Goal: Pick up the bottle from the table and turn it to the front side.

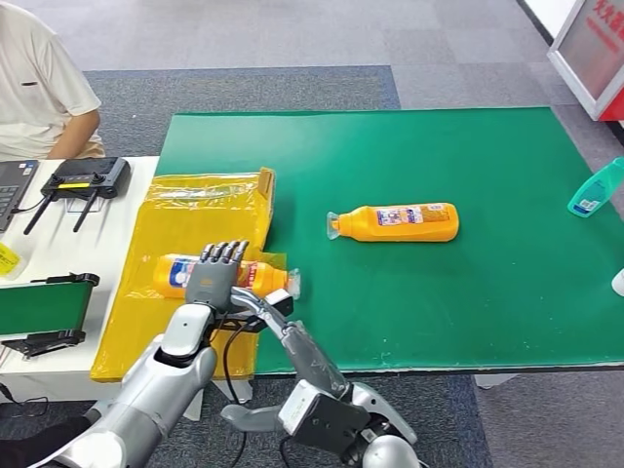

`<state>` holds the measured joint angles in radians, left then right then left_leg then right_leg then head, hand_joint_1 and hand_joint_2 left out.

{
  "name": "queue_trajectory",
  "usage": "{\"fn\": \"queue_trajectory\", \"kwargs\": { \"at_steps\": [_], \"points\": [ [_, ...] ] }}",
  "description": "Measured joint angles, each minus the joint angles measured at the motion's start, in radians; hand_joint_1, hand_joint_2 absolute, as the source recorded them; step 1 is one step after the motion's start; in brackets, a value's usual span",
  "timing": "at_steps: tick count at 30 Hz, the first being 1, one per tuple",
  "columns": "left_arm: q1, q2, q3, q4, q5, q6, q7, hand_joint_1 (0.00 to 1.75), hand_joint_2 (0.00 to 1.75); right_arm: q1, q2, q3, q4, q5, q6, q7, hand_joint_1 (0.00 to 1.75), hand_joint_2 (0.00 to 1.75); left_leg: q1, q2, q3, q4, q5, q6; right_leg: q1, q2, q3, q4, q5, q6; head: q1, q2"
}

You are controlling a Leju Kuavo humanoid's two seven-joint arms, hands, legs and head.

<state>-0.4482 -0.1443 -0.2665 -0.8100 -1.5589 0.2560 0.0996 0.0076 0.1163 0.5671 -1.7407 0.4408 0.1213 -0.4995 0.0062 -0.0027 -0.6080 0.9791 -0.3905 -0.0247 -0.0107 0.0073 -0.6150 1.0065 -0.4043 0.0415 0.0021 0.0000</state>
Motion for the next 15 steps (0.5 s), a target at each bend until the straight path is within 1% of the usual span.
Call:
{"fn": "queue_trajectory", "kwargs": {
  "at_steps": [6,15],
  "points": [
    [0.018,-0.021,0.082,-0.019,0.098,0.017,-0.101,0.00,1.75,0.012,0.000,-0.016,-0.015,0.009,-0.001,0.000,0.00,1.75,0.000,0.000,0.000,0.000,0.000,0.000,0.000,0.000,0.000,0.000,0.000,0.000,0.000,0.000],
    [0.062,-0.036,0.153,-0.084,0.078,0.009,-0.139,0.00,1.75,0.025,0.000,-0.043,-0.020,0.011,0.007,0.001,0.00,1.75,0.000,0.000,0.000,0.000,0.000,0.000,0.000,0.000,0.000,0.000,0.000,0.000,0.000,0.000]
  ]
}}
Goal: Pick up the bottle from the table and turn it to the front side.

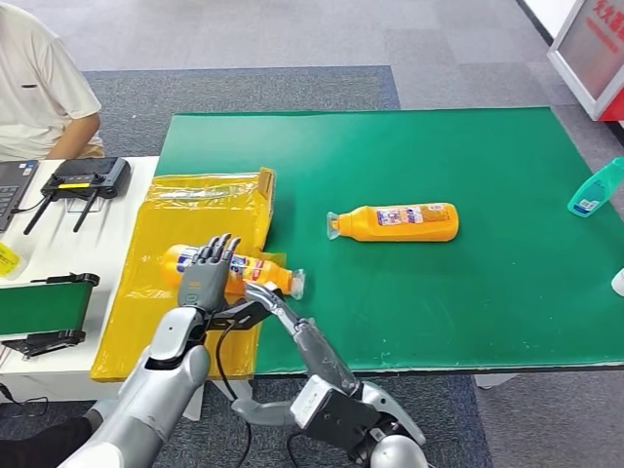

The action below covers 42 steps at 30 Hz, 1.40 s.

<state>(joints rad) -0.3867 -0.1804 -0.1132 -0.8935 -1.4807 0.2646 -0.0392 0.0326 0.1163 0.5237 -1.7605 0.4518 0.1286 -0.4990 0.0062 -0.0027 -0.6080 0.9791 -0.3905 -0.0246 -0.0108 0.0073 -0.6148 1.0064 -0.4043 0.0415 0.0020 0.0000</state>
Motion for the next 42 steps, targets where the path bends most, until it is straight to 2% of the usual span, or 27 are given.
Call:
{"fn": "queue_trajectory", "kwargs": {
  "at_steps": [4,7,10,14,22,29,35,39,42],
  "points": [
    [0.034,-0.005,0.014,-0.085,0.030,-0.024,-0.042,0.00,1.75,0.008,0.000,-0.013,-0.002,0.000,0.004,0.000,0.00,1.75,0.000,0.000,0.000,0.000,0.000,0.000,0.000,0.000,0.000,0.000,0.000,0.000,0.000,0.000],
    [0.071,-0.016,0.013,-0.188,0.094,-0.079,-0.074,0.00,1.75,0.017,0.000,-0.019,-0.008,0.003,0.000,0.001,0.00,1.75,0.000,0.000,0.000,0.000,0.000,0.000,0.000,0.000,0.000,0.000,0.000,0.000,0.000,0.000],
    [0.108,-0.027,0.006,-0.305,0.153,-0.132,-0.088,0.00,1.75,0.028,0.000,-0.029,-0.015,0.004,-0.006,0.001,0.00,1.75,0.000,0.000,0.000,0.000,0.000,0.000,0.000,0.000,0.000,0.000,0.000,0.000,0.000,0.000],
    [0.136,-0.035,0.002,-0.400,0.203,-0.156,-0.106,0.00,1.75,0.035,0.000,-0.039,-0.019,0.005,-0.010,0.002,0.00,1.75,0.000,0.000,0.000,0.000,0.000,0.000,0.000,0.000,0.000,0.000,0.000,0.000,0.000,0.000],
    [0.252,-0.032,-0.073,-0.684,0.547,-0.274,-0.172,0.00,1.75,0.068,0.000,-0.070,-0.040,0.022,-0.041,0.004,0.00,1.75,0.000,0.000,-0.001,0.000,0.000,0.000,0.000,0.000,0.000,0.000,0.000,0.000,0.000,0.000],
    [0.421,-0.013,-0.082,-0.935,0.839,-0.321,-0.206,0.00,1.75,0.099,-0.001,-0.127,-0.063,0.078,-0.063,0.072,0.00,1.75,0.000,0.000,-0.001,0.000,-0.002,0.000,0.000,0.000,0.000,0.000,-0.002,0.000,0.000,0.000],
    [0.510,-0.010,-0.049,-1.011,1.076,-0.399,-0.243,0.00,1.75,0.097,-0.005,-0.187,-0.062,0.026,-0.032,0.146,0.00,1.75,0.000,0.000,0.000,0.000,-0.002,0.000,0.000,0.000,0.000,0.000,-0.002,0.000,0.000,0.000],
    [0.562,-0.008,0.011,-1.016,1.249,-0.476,-0.265,0.00,1.75,0.078,-0.015,-0.254,-0.055,-0.071,0.011,0.201,0.00,1.75,0.000,0.000,0.000,0.000,-0.002,0.000,0.000,0.000,0.000,0.000,-0.002,0.001,0.000,0.000],
    [0.590,-0.007,0.057,-1.015,1.316,-0.517,-0.270,0.00,1.75,0.060,-0.020,-0.314,-0.047,-0.152,0.034,0.238,0.00,1.75,0.000,0.000,0.000,0.000,-0.002,0.000,0.000,0.000,0.000,0.000,-0.002,0.001,0.000,0.000]
  ]
}}
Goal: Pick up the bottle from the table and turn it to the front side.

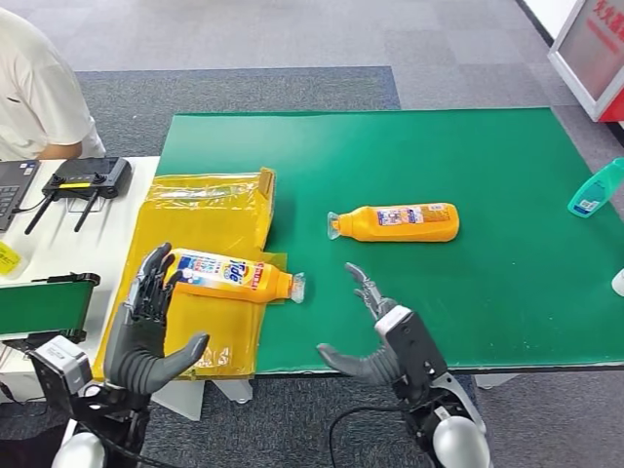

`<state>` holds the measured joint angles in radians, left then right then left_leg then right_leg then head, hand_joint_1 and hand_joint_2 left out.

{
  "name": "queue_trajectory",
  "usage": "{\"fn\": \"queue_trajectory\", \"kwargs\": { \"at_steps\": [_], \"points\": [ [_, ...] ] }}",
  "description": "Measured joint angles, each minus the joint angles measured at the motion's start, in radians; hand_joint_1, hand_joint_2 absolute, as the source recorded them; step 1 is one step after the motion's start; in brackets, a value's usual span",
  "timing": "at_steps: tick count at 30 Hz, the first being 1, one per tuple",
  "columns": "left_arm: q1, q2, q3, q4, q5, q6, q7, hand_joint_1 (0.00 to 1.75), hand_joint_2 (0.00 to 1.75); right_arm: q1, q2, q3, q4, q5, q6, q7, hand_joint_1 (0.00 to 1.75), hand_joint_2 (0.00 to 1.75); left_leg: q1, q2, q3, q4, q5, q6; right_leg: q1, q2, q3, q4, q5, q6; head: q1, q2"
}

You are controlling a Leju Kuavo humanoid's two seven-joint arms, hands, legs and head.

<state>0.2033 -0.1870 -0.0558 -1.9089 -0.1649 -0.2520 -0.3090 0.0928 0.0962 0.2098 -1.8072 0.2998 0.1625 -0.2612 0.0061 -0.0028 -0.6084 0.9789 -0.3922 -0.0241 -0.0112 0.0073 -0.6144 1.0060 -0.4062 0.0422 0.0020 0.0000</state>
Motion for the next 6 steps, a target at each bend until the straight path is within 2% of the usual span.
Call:
{"fn": "queue_trajectory", "kwargs": {
  "at_steps": [6],
  "points": [
    [0.027,-0.002,0.074,0.000,0.086,-0.049,0.002,0.00,1.75,-0.019,-0.005,-0.092,0.011,-0.070,0.015,0.044,0.00,1.75,0.000,0.000,0.000,0.000,0.000,0.000,0.000,0.000,0.000,0.000,0.000,0.000,0.000,0.000]
  ]
}}
